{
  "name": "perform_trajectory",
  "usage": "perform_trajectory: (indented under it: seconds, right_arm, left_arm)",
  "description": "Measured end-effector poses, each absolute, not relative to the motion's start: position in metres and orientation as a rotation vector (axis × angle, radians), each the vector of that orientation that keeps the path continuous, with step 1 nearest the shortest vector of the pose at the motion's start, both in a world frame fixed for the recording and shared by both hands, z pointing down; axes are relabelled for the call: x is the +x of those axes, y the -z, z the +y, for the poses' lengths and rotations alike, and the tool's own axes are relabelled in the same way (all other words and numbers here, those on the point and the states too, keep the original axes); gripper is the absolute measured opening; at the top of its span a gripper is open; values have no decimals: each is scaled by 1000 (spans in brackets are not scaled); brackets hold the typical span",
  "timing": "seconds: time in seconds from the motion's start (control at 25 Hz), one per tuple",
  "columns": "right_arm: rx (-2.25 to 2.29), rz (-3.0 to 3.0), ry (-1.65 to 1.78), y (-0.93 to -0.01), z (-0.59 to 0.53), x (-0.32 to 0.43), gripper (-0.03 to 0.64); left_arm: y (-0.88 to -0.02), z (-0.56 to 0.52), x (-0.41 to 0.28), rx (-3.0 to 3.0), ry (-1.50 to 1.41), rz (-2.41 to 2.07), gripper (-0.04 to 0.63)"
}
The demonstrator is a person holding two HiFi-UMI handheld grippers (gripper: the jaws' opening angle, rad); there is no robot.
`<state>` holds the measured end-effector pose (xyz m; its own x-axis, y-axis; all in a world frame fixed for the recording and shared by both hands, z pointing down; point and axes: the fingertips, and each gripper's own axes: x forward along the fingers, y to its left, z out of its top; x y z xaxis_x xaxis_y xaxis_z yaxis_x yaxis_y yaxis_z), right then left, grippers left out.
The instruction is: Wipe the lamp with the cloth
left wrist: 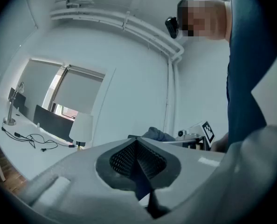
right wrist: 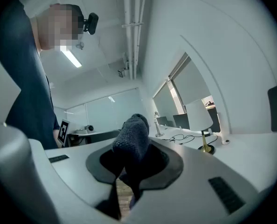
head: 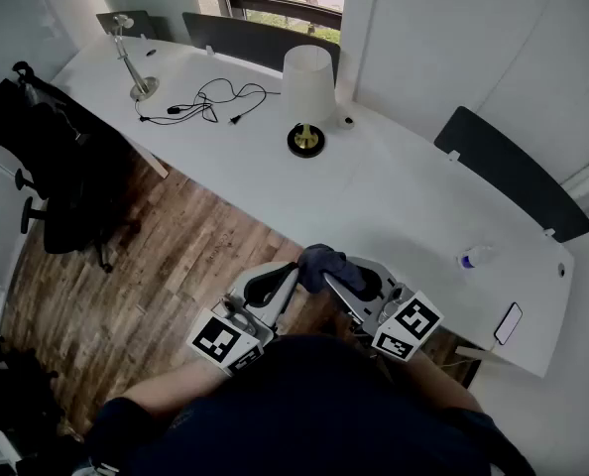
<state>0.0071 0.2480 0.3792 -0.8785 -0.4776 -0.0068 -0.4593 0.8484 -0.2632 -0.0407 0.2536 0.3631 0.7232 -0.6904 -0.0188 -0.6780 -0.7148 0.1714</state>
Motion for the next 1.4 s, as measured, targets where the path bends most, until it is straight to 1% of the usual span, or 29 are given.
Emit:
perform_trajectory:
  seconds: [0.44,0.88,1.08,1.28,1.4]
  right_arm:
    - [-716,2948,407,-380,238,19,87]
    - [-585,2977,424,-391,215,49,87]
    - [-569,2991,441,-397,199,53,87]
    - [-561,3000,445,-399,175,44,87]
    - [-584,2997,452,-397,155,36,87]
  left_arm:
    - [-365,242,-29,2775,112,-1133,6]
    - [-367,224,5,2735,140,-1226,6]
    - [-376,211,1,2702,90,-1279,6]
    - [-372,184,-3,2699,166,-1263,6]
    - [-375,163,-13,2703,122,-1258,6]
